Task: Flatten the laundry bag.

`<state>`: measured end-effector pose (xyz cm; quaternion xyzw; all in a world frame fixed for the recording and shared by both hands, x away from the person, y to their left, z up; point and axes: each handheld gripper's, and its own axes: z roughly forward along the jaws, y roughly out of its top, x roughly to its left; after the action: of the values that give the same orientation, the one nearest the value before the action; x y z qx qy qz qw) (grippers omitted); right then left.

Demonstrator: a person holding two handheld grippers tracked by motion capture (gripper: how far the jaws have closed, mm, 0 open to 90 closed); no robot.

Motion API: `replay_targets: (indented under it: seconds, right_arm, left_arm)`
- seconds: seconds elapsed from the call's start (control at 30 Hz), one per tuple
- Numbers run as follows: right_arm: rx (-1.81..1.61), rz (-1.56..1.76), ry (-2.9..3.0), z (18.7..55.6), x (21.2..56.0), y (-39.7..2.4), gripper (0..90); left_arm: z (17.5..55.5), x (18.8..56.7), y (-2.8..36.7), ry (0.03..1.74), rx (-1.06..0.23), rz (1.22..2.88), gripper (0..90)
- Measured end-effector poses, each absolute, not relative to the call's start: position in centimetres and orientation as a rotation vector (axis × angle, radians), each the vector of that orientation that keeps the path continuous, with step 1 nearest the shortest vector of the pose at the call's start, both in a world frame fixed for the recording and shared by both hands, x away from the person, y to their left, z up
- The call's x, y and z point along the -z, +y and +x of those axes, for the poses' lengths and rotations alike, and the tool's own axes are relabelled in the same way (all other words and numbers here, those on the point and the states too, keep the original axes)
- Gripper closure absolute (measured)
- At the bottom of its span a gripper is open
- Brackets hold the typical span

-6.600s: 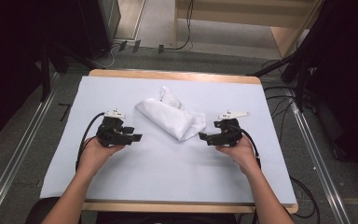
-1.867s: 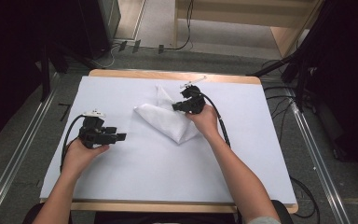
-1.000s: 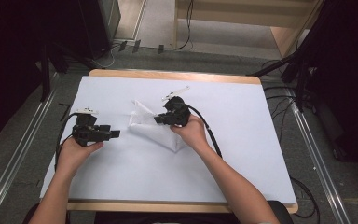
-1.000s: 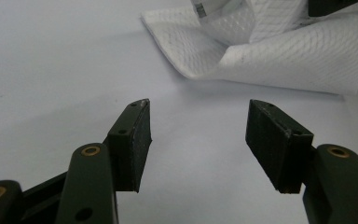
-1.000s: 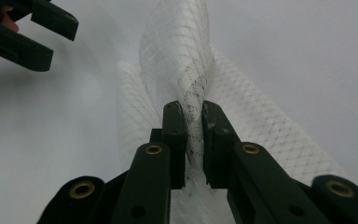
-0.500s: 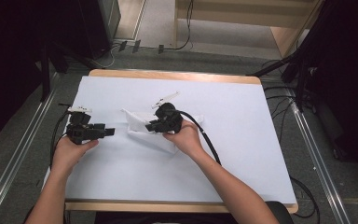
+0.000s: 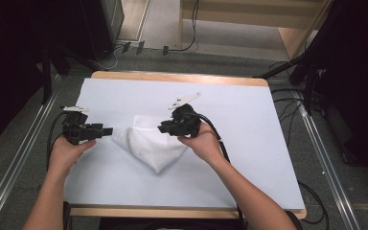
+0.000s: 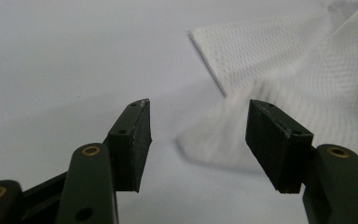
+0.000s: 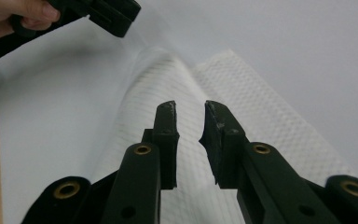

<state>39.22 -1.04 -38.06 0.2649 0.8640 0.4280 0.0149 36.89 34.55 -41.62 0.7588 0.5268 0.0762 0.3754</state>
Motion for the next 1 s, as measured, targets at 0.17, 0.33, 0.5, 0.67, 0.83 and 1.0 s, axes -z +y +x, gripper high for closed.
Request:
replay_targets:
  seconds: [0.17,0.33,0.5,0.67,0.83,1.0]
  right_arm:
    - [-1.311,0.884,2.667,39.0,39.8,-3.3,76.4]
    - [-1.291,0.921,2.666,38.9,41.1,-4.5,75.5]
    - [-1.273,0.947,2.673,38.4,42.3,-5.6,74.6]
    - [-1.259,0.97,2.664,38.1,42.8,-6.2,73.8]
    - [-1.245,0.988,2.657,37.7,43.4,-6.6,72.8]
    - [-1.219,0.999,2.652,37.2,43.7,-6.9,72.7]
  left_arm:
    - [37.6,41.7,34.0,1.327,-0.173,1.953,42.7]
    - [38.4,41.7,33.0,1.301,-0.16,1.986,43.8]
    - [39.7,41.8,31.8,1.273,-0.154,2.012,43.8]
    - [40.9,41.8,30.5,1.239,-0.146,2.042,44.3]
    - [41.8,42.2,29.5,1.222,-0.129,2.065,44.4]
    - [41.8,41.9,29.0,1.197,-0.12,2.073,43.7]
